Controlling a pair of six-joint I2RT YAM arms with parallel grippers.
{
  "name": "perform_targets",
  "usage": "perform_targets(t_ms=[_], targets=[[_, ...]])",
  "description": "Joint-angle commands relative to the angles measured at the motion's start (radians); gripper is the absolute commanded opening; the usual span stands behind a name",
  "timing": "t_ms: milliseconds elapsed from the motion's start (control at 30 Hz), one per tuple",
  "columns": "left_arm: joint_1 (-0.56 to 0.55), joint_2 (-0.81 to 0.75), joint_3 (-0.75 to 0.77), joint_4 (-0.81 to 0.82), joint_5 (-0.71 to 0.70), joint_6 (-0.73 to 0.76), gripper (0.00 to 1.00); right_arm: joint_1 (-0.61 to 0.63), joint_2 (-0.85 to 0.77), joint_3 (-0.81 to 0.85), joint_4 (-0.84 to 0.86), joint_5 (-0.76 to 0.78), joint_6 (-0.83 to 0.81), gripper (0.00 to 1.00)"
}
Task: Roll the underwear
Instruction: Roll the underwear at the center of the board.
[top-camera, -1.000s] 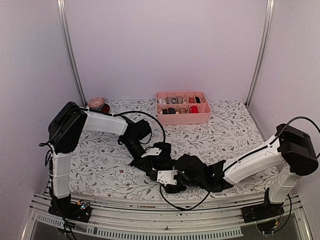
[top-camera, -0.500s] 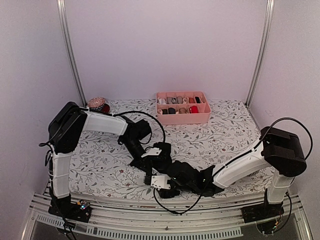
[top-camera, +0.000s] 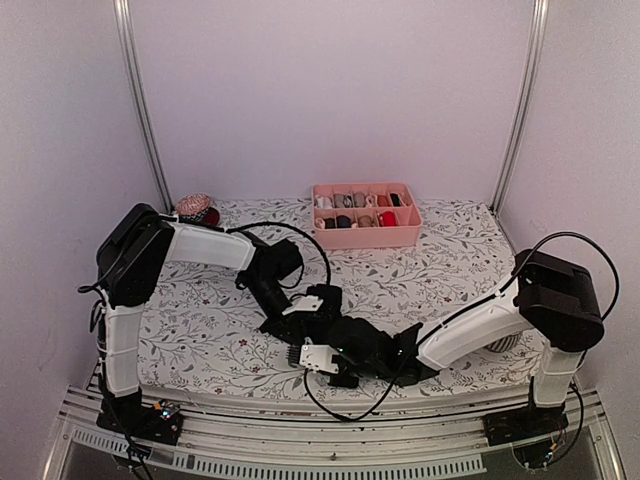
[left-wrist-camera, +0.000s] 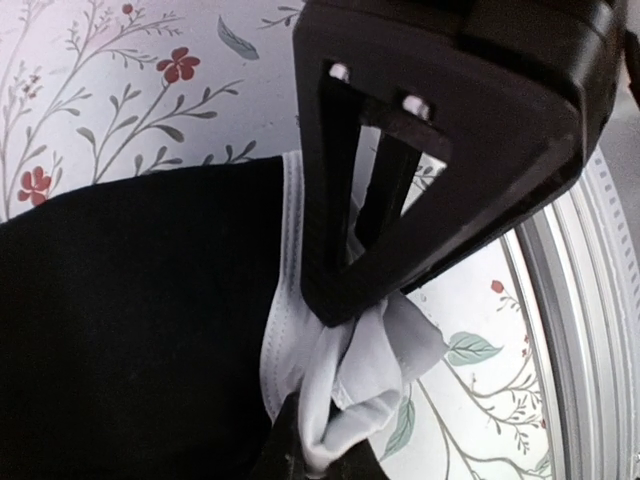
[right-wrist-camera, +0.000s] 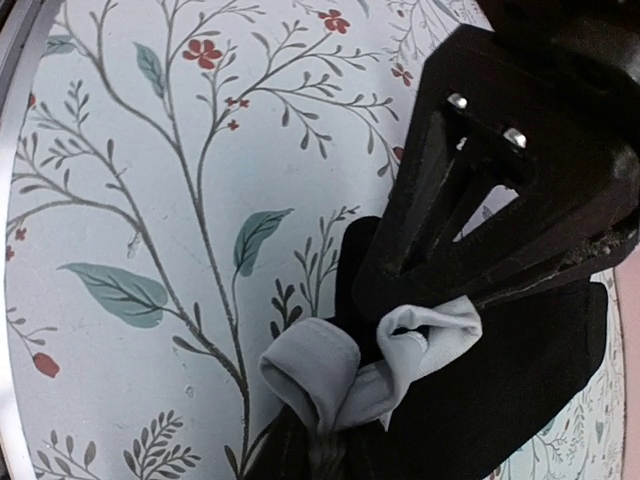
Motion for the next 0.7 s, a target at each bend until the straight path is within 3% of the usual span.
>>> perform_targets(t_ms=[0,67,200,333,500,667], targets=[[0.009,-0.019,-0.019,-0.026,-0.004,0.017,0.13,-0.011,0.016,0.044,-0.099,-0.071,0.061,0.09],[0.009,-0.034,-0.022,-0.027,-0.005,0.017,0.32,-0.027,0.035,0.067,-0.131,-0.111,0.083,0.03],[0.018,-0.106,-0.058,-0.030,-0.030,0.036,0.72,-0.062,0.045,0.105,-0.183,-0.220,0.131,0.03],[0.056,-0.252,-0.133,-0.016,-0.041,0.060,0.96,-0.084,0.023,0.115,-0.208,-0.311,0.166,0.02],[0.093,-0.441,-0.292,0.135,-0.092,0.063,0.99,-0.142,-0.004,0.133,-0.243,-0.461,0.237,0.02],[0.077,-0.633,-0.533,0.447,-0.157,0.050,0.99,-0.193,-0.001,0.145,-0.254,-0.624,0.343,0.02]])
